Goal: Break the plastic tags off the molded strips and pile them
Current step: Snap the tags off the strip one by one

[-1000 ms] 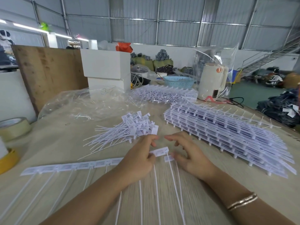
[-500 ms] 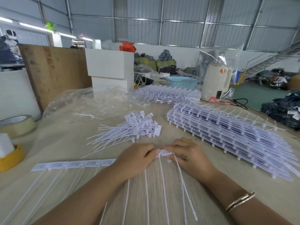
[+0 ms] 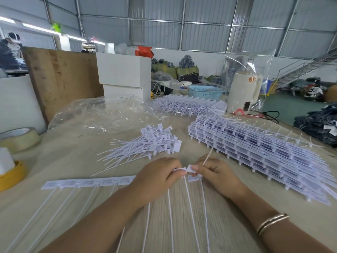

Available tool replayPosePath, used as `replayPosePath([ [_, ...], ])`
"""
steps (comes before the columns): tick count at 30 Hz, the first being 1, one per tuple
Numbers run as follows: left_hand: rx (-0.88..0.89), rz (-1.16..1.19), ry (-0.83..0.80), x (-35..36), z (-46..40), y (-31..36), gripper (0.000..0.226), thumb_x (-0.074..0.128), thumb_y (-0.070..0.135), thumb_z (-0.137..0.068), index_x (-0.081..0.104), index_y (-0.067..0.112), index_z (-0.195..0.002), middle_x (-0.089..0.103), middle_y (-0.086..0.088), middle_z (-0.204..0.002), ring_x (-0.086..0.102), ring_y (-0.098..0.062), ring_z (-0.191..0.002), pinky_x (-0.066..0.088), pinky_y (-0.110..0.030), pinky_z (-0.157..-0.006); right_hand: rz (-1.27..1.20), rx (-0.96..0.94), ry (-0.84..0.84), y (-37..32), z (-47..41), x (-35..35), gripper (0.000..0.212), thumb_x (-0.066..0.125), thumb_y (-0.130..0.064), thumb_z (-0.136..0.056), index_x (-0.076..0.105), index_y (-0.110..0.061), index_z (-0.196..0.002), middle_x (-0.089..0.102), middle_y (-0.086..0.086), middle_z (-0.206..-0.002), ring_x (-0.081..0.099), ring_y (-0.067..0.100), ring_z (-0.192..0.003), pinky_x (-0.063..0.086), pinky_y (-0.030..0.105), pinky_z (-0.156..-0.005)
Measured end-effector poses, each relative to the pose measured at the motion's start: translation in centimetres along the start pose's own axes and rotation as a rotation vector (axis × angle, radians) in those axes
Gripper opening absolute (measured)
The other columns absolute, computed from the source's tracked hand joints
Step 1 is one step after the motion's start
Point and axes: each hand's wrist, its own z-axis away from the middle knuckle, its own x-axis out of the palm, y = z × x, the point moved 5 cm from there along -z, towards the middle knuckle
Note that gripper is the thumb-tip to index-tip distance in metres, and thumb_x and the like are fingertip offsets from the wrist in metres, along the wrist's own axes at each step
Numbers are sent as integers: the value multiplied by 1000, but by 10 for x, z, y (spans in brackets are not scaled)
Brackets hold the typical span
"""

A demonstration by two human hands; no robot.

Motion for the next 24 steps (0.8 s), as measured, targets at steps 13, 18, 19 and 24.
replayPosePath([
  [13, -3, 118, 49, -12, 3, 7, 25, 40, 34, -94, 40, 28, -70, 41, 10, -60, 40, -5, -57, 30, -26, -55, 95, 37, 96, 1, 1, -15, 28, 50, -6, -94, 63, -19, -116, 53, -4, -78, 49, -5, -72, 36, 8, -72],
  [18, -129, 20, 61, -12, 4, -6, 19, 40, 18, -95, 45, 21, -77, 43, 9, -62, 40, -4, -57, 30, -28, -55, 161, 56, -46, 6, 1, -6, 55, 44, 12, -90, 50, -29, -126, 43, -2, -87, 44, -3, -76, 35, 8, -75],
  [19, -153, 7, 60, -11, 4, -8, 18, 39, 20, -96, 45, 22, -79, 43, 9, -63, 41, -5, -58, 31, -29, -56, 203, 49, -81, 8, 2, -4, 57, 43, 13, -89, 50, -28, -127, 43, -4, -88, 44, -2, -78, 35, 9, -77],
  [24, -215, 1, -6, -4, 3, -13, 13, 39, 19, -97, 44, 26, -88, 44, 13, -75, 46, -6, -68, 32, -24, -58, 457, 0, -153, 13, 1, 4, 47, 37, -10, -86, 63, -32, -117, 43, -18, -87, 40, -5, -87, 35, 32, -88],
])
